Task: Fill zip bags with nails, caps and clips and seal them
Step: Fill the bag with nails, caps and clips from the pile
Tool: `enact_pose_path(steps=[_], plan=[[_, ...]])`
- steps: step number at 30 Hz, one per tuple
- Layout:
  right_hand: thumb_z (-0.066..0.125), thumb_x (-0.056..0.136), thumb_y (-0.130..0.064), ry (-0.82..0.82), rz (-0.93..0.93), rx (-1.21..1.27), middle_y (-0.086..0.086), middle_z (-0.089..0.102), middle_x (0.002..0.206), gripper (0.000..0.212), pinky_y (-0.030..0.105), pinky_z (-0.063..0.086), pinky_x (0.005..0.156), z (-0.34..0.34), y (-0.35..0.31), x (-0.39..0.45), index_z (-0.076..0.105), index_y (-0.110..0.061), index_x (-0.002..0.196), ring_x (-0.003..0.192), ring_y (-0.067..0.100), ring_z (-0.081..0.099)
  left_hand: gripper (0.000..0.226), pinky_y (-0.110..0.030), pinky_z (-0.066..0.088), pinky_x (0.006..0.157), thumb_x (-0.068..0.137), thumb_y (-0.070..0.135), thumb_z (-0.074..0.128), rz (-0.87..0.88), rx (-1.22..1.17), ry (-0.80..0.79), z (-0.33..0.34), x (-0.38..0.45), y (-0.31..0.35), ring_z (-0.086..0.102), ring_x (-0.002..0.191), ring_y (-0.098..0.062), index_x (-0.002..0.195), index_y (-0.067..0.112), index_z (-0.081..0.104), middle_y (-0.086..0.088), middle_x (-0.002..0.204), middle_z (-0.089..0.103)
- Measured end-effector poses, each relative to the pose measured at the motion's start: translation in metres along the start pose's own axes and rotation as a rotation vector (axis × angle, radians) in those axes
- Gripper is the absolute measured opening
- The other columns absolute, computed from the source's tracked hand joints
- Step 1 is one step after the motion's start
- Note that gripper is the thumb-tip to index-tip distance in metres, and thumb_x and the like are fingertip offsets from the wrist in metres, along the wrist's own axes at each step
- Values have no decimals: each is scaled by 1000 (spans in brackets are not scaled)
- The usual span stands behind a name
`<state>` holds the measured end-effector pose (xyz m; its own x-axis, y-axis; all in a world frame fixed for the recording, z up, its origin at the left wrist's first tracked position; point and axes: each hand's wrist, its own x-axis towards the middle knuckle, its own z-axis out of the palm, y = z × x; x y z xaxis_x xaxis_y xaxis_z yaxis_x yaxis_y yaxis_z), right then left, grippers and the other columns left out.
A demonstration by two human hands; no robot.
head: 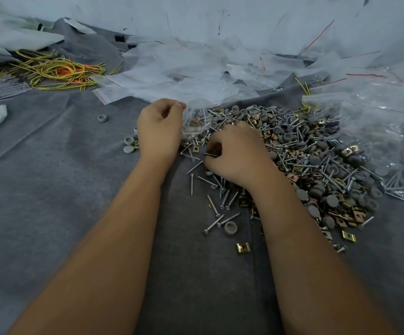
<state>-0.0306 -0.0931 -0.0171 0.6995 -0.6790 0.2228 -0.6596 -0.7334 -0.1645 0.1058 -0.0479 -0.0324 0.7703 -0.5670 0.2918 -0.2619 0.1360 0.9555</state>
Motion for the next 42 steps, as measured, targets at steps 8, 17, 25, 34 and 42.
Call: enact_pose_path(steps=[8, 17, 25, 34, 42], plan=[[65, 84, -22, 19, 19, 161, -2, 56, 87, 9, 34, 42, 83, 0, -2, -2, 69, -26, 91, 101, 23, 51, 22, -42, 47, 54, 90, 13, 51, 20, 15, -16, -1, 1, -1, 44, 57, -20, 87, 17, 72, -1, 55, 49], [62, 81, -13, 437, 129, 555, -6, 58, 77, 7, 29, 46, 64, 0, 2, 2, 63, -20, 79, 75, 14, 55, 18, -47, 57, 62, 88, 20, 53, 66, 79, -64, 0, -1, -1, 50, 59, -20, 82, 21, 70, -4, 62, 57], [73, 82, -6, 389, 54, 704, -15, 62, 86, 41, 8, 47, 74, 4, -2, 7, 65, -18, 121, 76, -9, 58, 17, -30, 41, 55, 90, 20, 57, 175, 164, -146, 3, -6, -2, 48, 53, -8, 82, 18, 71, 2, 58, 59], [55, 84, -11, 130, 104, 359, -10, 67, 77, 22, 28, 50, 65, -9, 5, -1, 74, -23, 86, 68, 7, 59, 18, -53, 55, 60, 88, 16, 53, 30, 53, -7, 1, -1, 1, 49, 53, -17, 83, 16, 71, 4, 53, 52], [64, 87, -23, -90, 65, 40, 2, 72, 89, 17, 38, 53, 84, -11, -2, -3, 76, -25, 97, 87, 24, 65, 19, -29, 44, 54, 90, 14, 54, 30, 42, -8, 1, 0, 2, 46, 49, -10, 79, 19, 69, 4, 54, 52]])
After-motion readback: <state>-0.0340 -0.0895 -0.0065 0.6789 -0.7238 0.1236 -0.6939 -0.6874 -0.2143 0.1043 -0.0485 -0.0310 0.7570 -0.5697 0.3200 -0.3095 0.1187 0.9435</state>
